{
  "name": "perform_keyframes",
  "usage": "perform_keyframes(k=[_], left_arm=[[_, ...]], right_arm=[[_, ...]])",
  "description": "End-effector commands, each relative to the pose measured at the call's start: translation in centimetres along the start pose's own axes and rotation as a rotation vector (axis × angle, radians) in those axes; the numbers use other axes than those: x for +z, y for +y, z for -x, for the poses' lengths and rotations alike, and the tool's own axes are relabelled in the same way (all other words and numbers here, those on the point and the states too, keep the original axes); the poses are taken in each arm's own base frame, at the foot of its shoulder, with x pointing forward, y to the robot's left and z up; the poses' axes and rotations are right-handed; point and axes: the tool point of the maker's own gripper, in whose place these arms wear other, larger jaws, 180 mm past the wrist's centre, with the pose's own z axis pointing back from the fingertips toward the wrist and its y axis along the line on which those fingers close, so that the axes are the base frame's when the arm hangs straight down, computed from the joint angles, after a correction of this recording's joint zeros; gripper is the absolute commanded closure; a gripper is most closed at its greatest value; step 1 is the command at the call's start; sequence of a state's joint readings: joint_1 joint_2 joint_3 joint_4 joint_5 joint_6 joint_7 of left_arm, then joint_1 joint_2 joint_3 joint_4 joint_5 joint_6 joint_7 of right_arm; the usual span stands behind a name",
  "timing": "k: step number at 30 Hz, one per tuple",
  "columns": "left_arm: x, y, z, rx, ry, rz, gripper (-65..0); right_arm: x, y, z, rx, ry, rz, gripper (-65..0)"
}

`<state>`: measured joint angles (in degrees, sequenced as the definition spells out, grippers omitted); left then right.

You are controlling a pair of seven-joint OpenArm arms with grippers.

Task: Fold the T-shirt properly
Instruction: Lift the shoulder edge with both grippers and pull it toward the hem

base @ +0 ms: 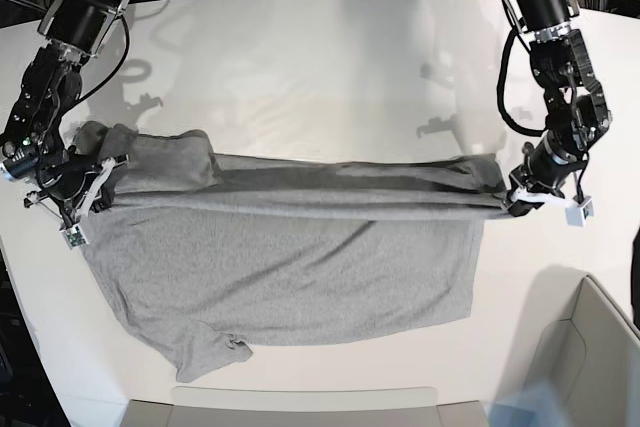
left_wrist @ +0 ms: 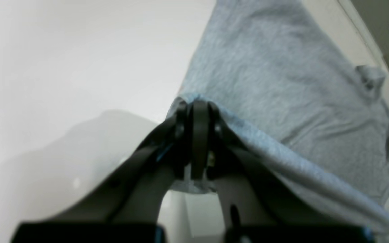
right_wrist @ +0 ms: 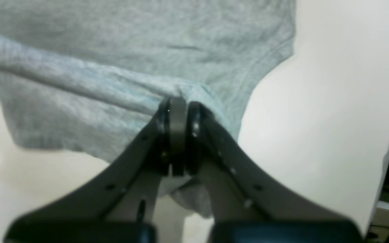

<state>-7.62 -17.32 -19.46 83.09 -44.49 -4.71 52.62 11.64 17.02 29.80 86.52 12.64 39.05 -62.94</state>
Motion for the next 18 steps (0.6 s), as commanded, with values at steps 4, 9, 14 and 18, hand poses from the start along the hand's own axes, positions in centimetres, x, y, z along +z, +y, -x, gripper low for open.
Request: perform_keyframes(k=[4, 9, 14, 18], left_arm=[[-1.9, -2.4, -0.7, -0.041, 0.013, 0.038, 0.0], [-3.9, -2.1, -1.6, -0.115, -0.012, -0.032, 0.0], [-4.2, -2.0, -2.8, -0.189, -0.036, -0.084, 0.0], [-4.3, -3.1, -4.1, -0.190, -0.062, -0.067, 0.0]], right_arm=[[-0.7, -0.7, -2.5, 0.031, -0.044, -0.015, 0.0], [-2.7, -0.3, -2.8, -0.013, -0.068, -0.069, 0.0], [-2.8, -0.8, -3.7, -0.025, -0.084, -0.068, 0.0], [-2.5, -1.4, -4.9, -0.025, -0.107, -0.058, 0.0]])
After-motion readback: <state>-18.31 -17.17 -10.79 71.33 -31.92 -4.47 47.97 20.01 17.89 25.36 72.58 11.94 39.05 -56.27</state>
